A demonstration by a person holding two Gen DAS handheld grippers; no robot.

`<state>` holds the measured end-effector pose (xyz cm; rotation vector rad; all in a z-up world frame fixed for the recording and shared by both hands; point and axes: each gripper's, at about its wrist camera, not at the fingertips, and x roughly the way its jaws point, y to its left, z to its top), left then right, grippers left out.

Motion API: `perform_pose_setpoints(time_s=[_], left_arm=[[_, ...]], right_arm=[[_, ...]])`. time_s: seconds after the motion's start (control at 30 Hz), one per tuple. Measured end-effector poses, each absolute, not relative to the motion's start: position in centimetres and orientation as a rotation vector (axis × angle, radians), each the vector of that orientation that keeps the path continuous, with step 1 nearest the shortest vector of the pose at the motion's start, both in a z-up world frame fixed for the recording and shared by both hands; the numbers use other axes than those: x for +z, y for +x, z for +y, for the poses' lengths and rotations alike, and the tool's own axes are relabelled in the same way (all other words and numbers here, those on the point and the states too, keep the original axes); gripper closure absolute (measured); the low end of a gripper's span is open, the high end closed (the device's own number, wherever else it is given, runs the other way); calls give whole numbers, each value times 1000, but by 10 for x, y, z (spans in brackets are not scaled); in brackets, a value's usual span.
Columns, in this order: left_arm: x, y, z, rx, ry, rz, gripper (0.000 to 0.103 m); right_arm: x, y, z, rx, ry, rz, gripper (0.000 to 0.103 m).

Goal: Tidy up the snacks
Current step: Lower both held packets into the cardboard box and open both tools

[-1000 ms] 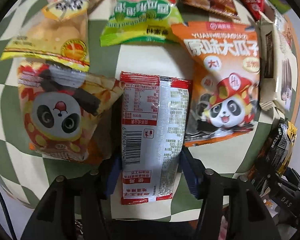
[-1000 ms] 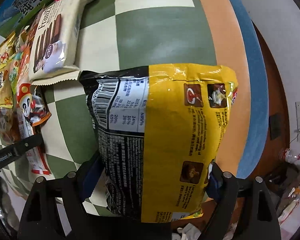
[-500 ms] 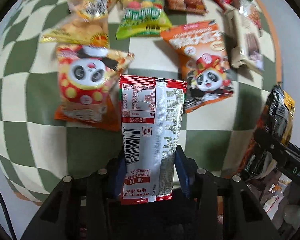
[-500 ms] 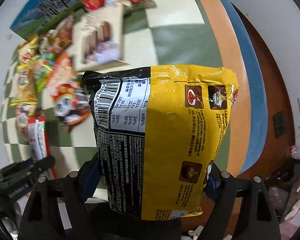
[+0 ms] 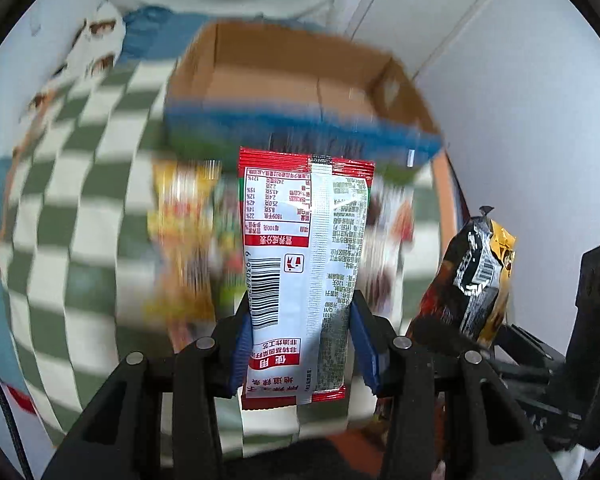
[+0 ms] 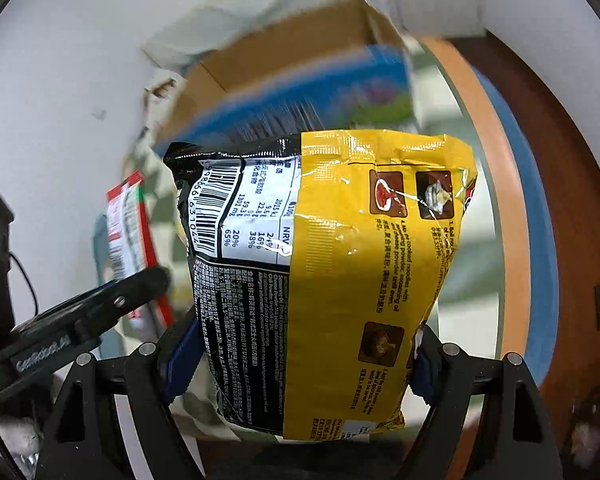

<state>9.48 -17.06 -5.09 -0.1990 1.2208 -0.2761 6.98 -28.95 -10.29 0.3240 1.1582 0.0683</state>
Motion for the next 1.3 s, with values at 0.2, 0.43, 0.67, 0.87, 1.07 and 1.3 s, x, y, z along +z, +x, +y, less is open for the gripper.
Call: perform_pose_setpoints(time_s=[0.2,0.43,0.67,0.87,1.07,1.3], left_arm=[[9,216,-150,-247,-218,1192,61],[-20,340,-155,-165,-179,1286,61],[-87,421,-154,-149,-185,1429,61],[-115,444,-157,-151,-186,1504,59],[-121,448,-157,-132,-159,1493,16],[-118,442,-150,-126,-160,1472,9]], right_arm=[[-49,180,-296,116,266,1077,17],[-59,326,-317,83,230,1184,17],[-113,411,-326,42,170,1348,17],[-163,443,-328,37,155,1435,17],[-200,473,-324,41,146,1521,8],[-194,463,-340,26,140,1491,5]])
